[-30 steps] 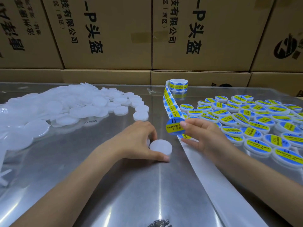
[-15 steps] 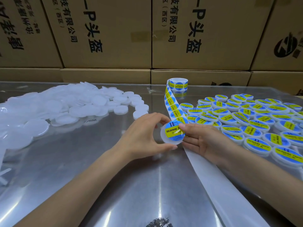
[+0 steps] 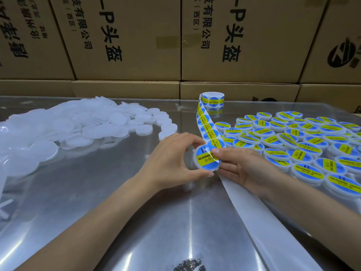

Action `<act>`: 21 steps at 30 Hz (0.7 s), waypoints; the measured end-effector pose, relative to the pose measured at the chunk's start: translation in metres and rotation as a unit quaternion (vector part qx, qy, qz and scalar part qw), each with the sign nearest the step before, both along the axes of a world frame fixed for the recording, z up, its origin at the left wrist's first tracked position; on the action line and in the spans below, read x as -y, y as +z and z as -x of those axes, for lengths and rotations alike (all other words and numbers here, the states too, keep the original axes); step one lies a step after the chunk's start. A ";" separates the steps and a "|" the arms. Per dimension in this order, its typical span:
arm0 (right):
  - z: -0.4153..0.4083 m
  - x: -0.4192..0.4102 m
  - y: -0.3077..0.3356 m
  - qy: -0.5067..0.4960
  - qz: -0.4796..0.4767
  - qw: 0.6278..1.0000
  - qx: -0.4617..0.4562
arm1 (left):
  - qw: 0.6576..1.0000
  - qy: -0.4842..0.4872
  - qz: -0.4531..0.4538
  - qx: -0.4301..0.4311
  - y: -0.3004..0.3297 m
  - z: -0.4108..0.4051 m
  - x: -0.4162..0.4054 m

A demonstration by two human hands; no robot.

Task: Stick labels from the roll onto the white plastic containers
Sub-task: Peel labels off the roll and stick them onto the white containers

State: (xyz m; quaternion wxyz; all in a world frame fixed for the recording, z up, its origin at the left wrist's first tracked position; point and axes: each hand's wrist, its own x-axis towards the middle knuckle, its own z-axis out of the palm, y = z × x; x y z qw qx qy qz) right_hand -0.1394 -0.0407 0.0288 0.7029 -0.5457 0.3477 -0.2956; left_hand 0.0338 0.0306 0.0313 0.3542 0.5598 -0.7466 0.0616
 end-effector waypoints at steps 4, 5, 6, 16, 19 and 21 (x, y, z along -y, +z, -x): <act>0.000 -0.001 0.000 -0.004 0.004 1.000 0.005 | 1.000 0.001 0.009 -0.003 0.001 0.001 -0.001; 0.000 -0.001 -0.001 -0.006 0.006 1.000 0.008 | 1.000 0.000 0.014 -0.007 0.001 0.001 -0.001; 0.000 -0.002 -0.001 -0.010 0.011 1.000 0.011 | 1.000 -0.002 0.018 -0.012 0.001 0.002 -0.001; -0.012 -0.012 -0.010 -0.116 0.316 0.941 -0.028 | 0.996 0.012 0.037 -0.081 0.002 0.005 -0.004; -0.009 -0.008 -0.009 -0.112 0.386 0.915 -0.047 | 0.994 0.011 0.045 -0.099 0.005 0.006 -0.004; -0.008 -0.006 -0.007 -0.100 0.402 0.907 -0.075 | 0.994 0.013 0.045 -0.100 0.004 0.007 -0.005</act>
